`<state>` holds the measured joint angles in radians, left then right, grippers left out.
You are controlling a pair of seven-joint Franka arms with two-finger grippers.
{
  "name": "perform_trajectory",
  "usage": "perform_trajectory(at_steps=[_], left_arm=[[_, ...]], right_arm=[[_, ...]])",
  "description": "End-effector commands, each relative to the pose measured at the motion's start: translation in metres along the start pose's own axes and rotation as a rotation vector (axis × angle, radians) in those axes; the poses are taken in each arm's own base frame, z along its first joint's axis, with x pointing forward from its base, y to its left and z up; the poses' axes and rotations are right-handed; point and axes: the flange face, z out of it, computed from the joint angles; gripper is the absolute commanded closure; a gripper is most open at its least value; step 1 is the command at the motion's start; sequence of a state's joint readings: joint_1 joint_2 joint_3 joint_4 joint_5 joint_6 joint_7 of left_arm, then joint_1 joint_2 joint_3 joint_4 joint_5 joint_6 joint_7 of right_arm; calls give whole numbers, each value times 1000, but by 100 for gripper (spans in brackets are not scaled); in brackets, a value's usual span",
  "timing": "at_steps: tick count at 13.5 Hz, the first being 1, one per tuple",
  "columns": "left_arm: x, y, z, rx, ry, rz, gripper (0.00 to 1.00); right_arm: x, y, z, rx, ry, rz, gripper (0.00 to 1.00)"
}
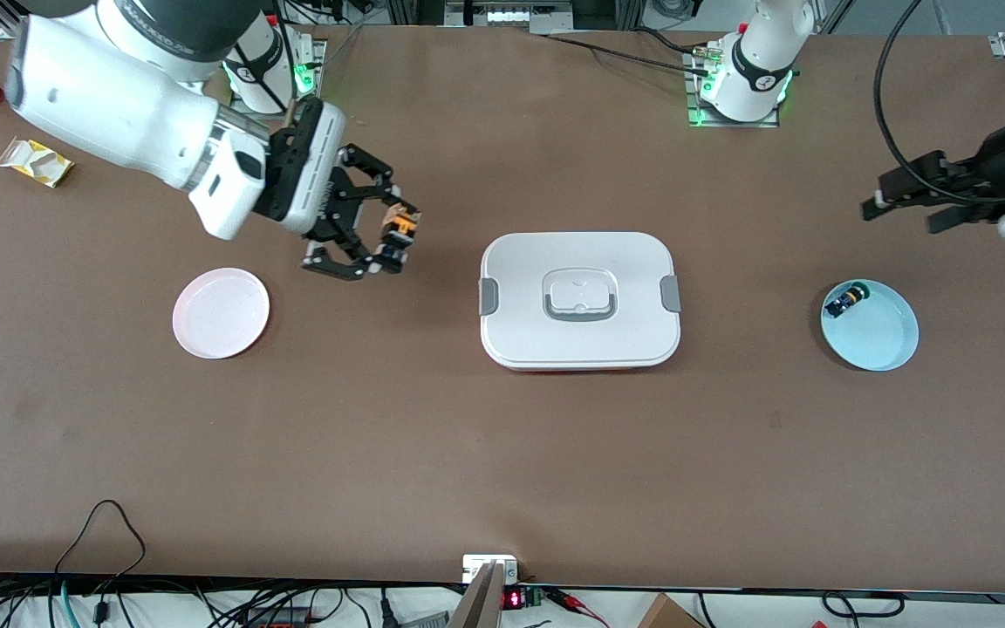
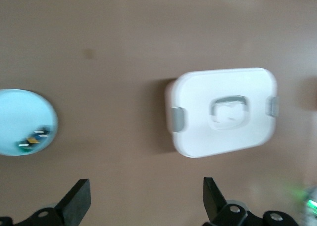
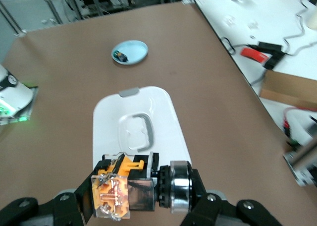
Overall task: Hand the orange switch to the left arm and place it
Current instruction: 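Bring the left gripper to the orange switch above the box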
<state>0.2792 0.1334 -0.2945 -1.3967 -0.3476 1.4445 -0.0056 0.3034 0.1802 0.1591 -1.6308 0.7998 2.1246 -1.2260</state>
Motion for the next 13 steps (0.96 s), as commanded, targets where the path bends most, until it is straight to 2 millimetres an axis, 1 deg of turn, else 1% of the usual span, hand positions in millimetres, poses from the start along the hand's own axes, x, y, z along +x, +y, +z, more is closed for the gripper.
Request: perform_trajectory(at_steps=[1,2,3,4,5,6,7,8,9,10,11,12,13], left_arm=[[20,11,29,-269,-88,27,0],[25,11,54,-382,-188,31,0],[28,31,76,-483,-271,53,0],[34,46,102,-545,-333,65,0],[30,71,119,-570,-362,88,0],[26,102,137,-613,-388,108,0],[22,121,162,-684,-411,88,0],[9,146,175,-805,-412,62,0],[-4,166,184,-876,-367,66,0],[-13,179,199,-905,-312,79,0],[-19,185,210,-948,-292,71,0],[-23,187,214,-1013,-296,41,0],[-24,190,212,-1050,-292,22,0]], right_arm=[[7,-7,26,87,153,-26,100],[11,-11,33,112,217,-34,100],[10,-11,45,137,262,-23,100],[8,-10,53,154,300,-2,100],[5,-10,69,185,343,24,100],[9,-15,78,202,399,24,100],[10,-16,88,216,458,35,100],[13,-19,97,224,519,35,100],[14,-22,107,233,563,33,100],[14,-22,111,231,595,38,100],[13,-21,114,230,608,38,100],[12,-21,116,229,607,36,100],[10,-20,120,232,605,40,100]])
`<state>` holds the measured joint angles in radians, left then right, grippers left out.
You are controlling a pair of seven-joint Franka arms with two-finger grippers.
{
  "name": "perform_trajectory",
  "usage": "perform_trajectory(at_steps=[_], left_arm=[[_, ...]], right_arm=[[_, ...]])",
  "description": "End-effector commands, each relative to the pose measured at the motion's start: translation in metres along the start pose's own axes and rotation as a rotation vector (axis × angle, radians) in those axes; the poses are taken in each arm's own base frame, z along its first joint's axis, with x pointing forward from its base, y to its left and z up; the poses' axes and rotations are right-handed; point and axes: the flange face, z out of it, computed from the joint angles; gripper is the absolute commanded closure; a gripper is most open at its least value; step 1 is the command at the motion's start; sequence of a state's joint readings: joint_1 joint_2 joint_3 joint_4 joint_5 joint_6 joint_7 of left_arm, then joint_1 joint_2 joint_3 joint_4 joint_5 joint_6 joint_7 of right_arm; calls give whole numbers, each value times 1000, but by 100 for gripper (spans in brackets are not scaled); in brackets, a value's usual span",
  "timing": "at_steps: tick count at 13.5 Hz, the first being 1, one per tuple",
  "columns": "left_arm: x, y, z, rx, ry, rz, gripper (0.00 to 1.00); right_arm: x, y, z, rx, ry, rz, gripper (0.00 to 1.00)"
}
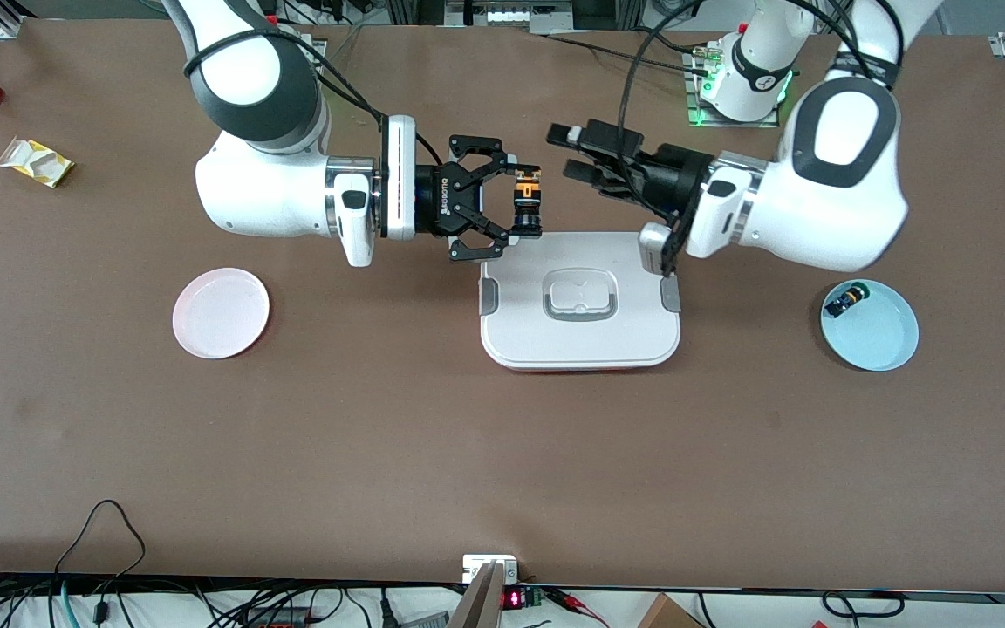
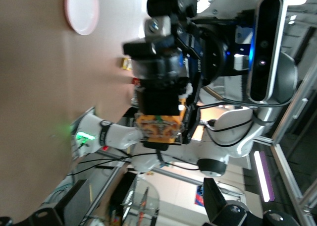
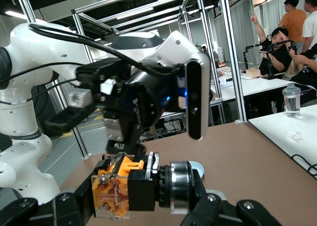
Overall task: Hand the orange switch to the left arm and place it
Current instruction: 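Bring the left gripper to the orange switch above the box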
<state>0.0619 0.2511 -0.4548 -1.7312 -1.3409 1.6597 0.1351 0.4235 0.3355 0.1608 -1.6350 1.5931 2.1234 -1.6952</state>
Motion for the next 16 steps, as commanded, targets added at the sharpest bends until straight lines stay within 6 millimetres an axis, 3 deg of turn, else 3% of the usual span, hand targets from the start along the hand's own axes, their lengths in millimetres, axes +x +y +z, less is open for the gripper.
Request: perform_trajectory(at_steps=[1,3,8,13,16], left_arm=[[-15,0,-8,-94,73,7,0],[-6,0,-17,-101,152,8,0],[17,-17,-13,-131,253,59,0],[18,-18,2,-154,263,76,50],[18,-17,2,-154,262,77,68]], right_arm=[[1,1,5,2,27,-24,100],[1,1,7,3,29,-21,100],[1,1,8,3,62,-1,100],[2,-9,22,20,96,23,100],[2,-9,22,20,96,23,100]])
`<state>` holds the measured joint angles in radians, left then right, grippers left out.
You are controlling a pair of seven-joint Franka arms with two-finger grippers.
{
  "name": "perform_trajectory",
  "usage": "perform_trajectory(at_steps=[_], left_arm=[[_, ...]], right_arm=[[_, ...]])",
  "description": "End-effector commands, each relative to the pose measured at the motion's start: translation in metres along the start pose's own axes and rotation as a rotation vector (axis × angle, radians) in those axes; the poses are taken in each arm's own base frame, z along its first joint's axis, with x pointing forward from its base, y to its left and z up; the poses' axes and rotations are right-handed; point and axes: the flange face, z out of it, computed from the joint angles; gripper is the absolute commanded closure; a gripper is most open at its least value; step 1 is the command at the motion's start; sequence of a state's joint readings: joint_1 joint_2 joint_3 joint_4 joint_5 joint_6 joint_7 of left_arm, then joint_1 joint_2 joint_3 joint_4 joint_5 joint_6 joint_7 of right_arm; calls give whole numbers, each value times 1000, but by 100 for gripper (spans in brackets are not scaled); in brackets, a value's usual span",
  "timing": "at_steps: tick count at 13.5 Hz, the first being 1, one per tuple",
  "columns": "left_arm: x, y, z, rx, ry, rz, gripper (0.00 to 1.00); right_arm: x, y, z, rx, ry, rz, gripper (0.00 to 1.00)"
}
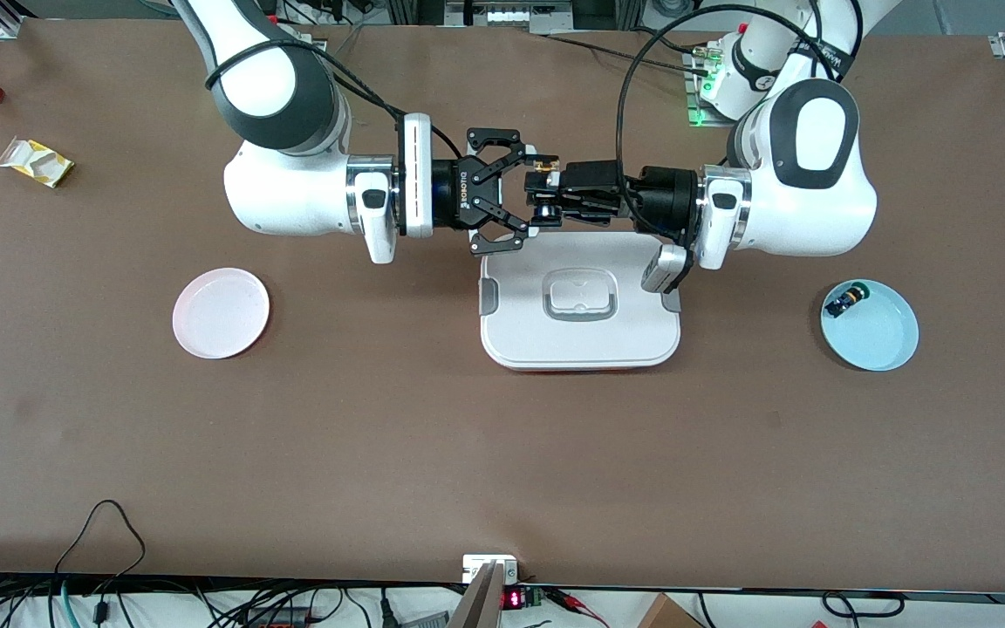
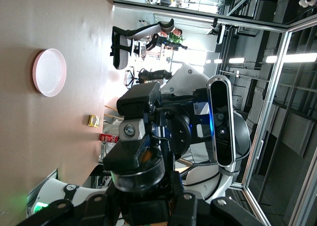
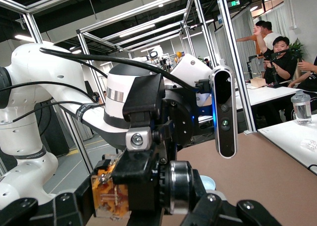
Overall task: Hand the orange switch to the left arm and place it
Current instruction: 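Grasp the switch with the left gripper while the right gripper releases it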
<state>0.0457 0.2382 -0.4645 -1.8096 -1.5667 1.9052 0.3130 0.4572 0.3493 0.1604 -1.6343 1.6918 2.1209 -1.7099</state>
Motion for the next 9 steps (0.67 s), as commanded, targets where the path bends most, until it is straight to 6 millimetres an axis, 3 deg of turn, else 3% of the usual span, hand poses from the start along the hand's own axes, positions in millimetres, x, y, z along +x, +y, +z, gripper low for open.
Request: perform_trajectory(at_steps=[1,5,6,7,9], left_arm=[[-1,-1,4,-14,9,5,70],[-1,0,3,-15,4,0,71],[-1,0,3,-15,4,0,71],[-2,0,3,-16,3,0,72],[-1,1,3,-16,3,0,72]], right_arm=[[6,-1,2,-1,26,-23,100],[5,0,2,-2,25,-23,100],[6,-1,2,0,27,-22,91],[4,0,2,-1,33,-4,1],[7,-1,3,-8,93,30,0]])
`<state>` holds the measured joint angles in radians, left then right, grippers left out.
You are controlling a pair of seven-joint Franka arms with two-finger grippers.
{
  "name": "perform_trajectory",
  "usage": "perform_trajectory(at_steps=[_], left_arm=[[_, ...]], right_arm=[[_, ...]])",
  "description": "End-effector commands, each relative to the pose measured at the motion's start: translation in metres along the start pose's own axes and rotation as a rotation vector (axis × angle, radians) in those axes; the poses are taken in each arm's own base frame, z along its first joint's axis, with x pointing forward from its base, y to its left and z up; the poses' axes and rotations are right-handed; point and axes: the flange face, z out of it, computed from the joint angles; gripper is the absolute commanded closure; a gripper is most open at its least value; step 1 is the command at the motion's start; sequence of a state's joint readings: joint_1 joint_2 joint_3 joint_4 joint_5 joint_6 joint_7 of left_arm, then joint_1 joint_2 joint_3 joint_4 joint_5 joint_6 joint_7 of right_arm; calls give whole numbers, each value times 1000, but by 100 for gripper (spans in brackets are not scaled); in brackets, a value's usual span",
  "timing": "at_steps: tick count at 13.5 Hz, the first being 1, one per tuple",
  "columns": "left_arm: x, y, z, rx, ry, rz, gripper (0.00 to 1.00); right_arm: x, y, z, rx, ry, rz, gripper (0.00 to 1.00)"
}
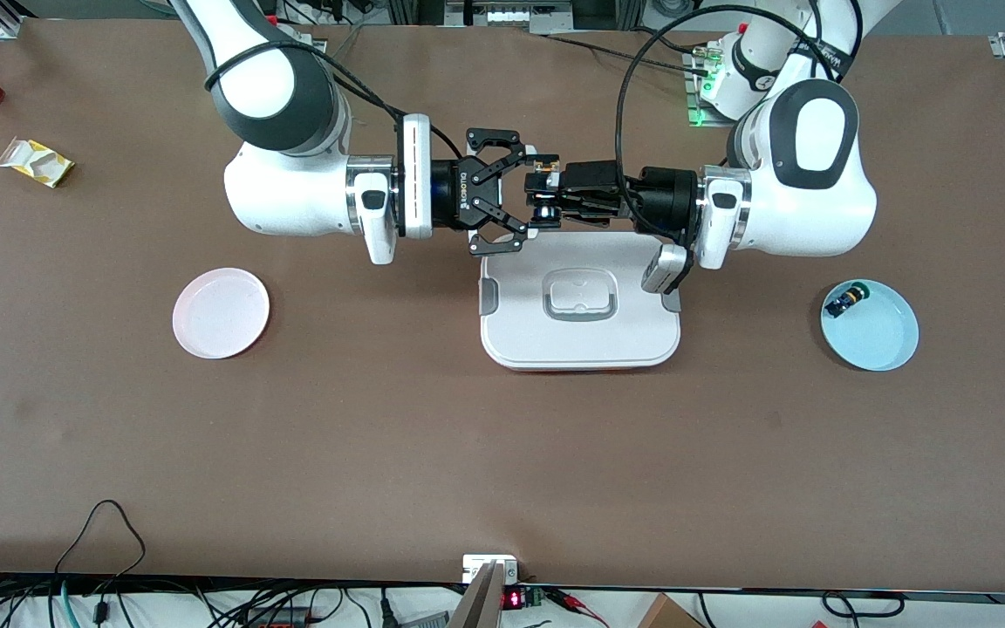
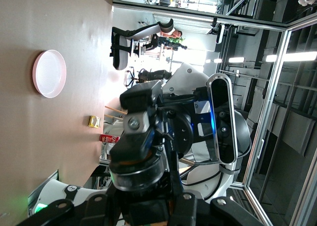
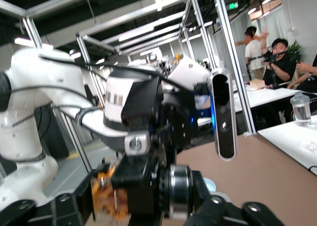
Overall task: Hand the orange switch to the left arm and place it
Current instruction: 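Grasp the switch with the left gripper while the right gripper releases it, then carry the switch with the left gripper to the light-blue dish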
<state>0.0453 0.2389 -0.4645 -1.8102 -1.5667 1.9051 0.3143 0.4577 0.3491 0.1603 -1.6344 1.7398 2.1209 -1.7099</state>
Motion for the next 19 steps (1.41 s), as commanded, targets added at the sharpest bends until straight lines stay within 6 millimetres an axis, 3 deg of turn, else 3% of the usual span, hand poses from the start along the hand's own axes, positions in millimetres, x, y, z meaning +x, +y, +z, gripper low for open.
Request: perform_trajectory(at_steps=[1,3,5,8,9,13,14,17,19], left_arm=[[-1,1,1,-17,5,0,72],[2,4,-5,-10,9,11,72],[3,7,-10,15,-4,27,72],[8,4,-38,145,-33,85,72],[12,7,-51,199,-58,117,72],[33,12,-111,596,-190,277,71],[36,9,-130,705,-241,289,71],[34,3,-162,944,-364,341,71],[35,-11,-188,1108,-442,353,71]], right_arm=[[4,-3,6,2,53,6,0],[2,2,-2,-11,47,6,0],[1,13,-29,-43,6,-10,0],[1,37,-84,-112,-73,-57,0],[0,45,-113,-146,-103,-65,0],[-12,65,-197,-159,-251,6,0],[-14,63,-204,-148,-280,109,0],[8,50,-219,-213,-320,530,0],[20,42,-209,-300,-375,808,0]])
